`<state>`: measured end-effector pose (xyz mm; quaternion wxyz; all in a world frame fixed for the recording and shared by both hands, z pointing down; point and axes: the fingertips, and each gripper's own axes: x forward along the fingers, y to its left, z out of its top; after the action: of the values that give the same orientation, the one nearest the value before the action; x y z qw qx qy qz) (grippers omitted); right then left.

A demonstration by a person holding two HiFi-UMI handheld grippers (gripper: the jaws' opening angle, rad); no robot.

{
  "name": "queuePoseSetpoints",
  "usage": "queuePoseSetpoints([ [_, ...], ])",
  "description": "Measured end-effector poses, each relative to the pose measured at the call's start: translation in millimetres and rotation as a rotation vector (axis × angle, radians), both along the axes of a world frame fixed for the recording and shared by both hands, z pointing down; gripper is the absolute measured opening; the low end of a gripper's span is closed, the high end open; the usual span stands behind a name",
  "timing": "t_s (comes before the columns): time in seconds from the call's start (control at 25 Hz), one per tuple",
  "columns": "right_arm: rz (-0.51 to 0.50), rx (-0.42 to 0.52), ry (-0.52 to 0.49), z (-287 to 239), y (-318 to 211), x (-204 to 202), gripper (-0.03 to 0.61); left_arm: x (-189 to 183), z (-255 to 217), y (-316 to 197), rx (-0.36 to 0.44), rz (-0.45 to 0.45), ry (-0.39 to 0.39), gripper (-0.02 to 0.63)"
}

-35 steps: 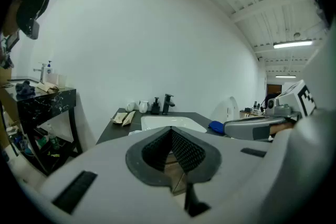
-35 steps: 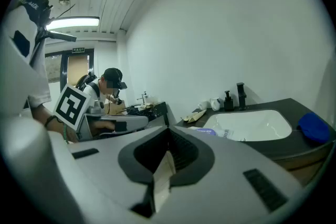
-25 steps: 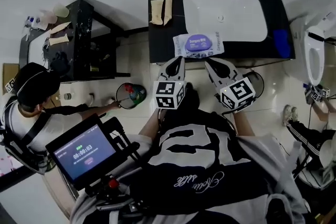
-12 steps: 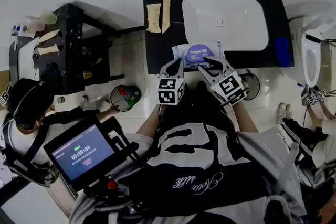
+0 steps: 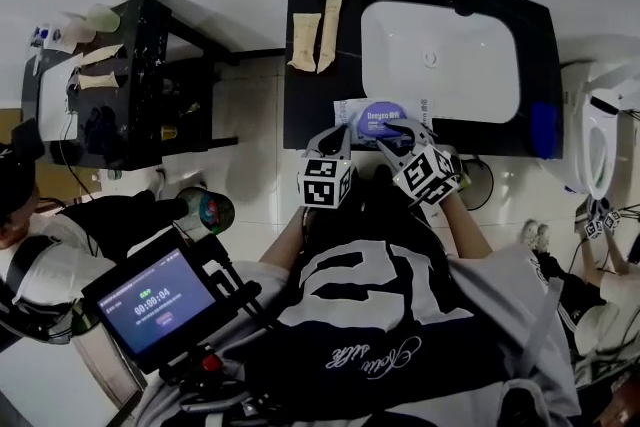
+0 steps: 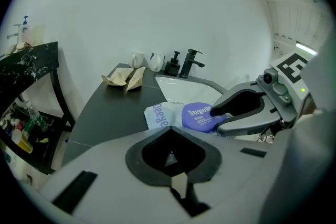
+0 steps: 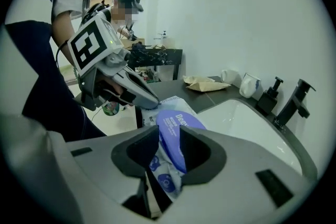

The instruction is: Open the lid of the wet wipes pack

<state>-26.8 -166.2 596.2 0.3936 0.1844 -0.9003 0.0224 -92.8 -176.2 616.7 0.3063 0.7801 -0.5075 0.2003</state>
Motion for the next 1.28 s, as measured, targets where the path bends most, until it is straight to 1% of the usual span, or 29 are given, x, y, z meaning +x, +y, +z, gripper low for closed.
queuePoseSetpoints([
  [0.12,-0.028,0.008,0.028,3.7,-3.4,0.6,0.11,1.5,0.7,-0.9,-0.006,0.002,-0.007,-0.002],
  [0.2,-0.041,0.019,0.017,-2.6,-5.5,0.8,0.11,2.5,-0.2,-2.4,-0.007,-0.001,-0.008,-0.002],
  [0.4,-0.001,0.036,-0.084,-33.5,-17.2,-1.4,0.11,-0.1,0.8,-1.9,-0.013,-0.019,-0.01,-0.002],
  [0.56,0.018,0.04,-0.142,-49.8,-36.9,-4.1,0.11,-0.1,2.8,-3.3,-0.019,-0.021,-0.016,-0.002],
  [0.68,0.058,0.031,-0.194,-56.2,-56.4,-5.9,0.11,-1.0,6.1,-3.7,-0.024,-0.019,-0.022,-0.002],
  [0.88,0.129,-0.003,-0.25,-58.4,-95.1,-6.4,0.11,-0.8,6.9,-6.8,-0.029,-0.018,-0.025,-0.002],
  [1.04,0.192,-0.05,-0.276,-49.6,-123.9,-8.7,0.11,-1.1,7.1,-8.4,-0.029,-0.025,-0.018,-0.002],
  [1.16,0.246,-0.089,-0.28,-38.1,-141.1,-7.3,0.11,-0.8,5.5,-6.8,-0.025,-0.026,-0.019,-0.002],
  [1.28,0.285,-0.129,-0.255,-22.0,-154.0,-4.7,0.11,-0.5,4.8,-5.5,-0.024,-0.032,-0.01,-0.002],
])
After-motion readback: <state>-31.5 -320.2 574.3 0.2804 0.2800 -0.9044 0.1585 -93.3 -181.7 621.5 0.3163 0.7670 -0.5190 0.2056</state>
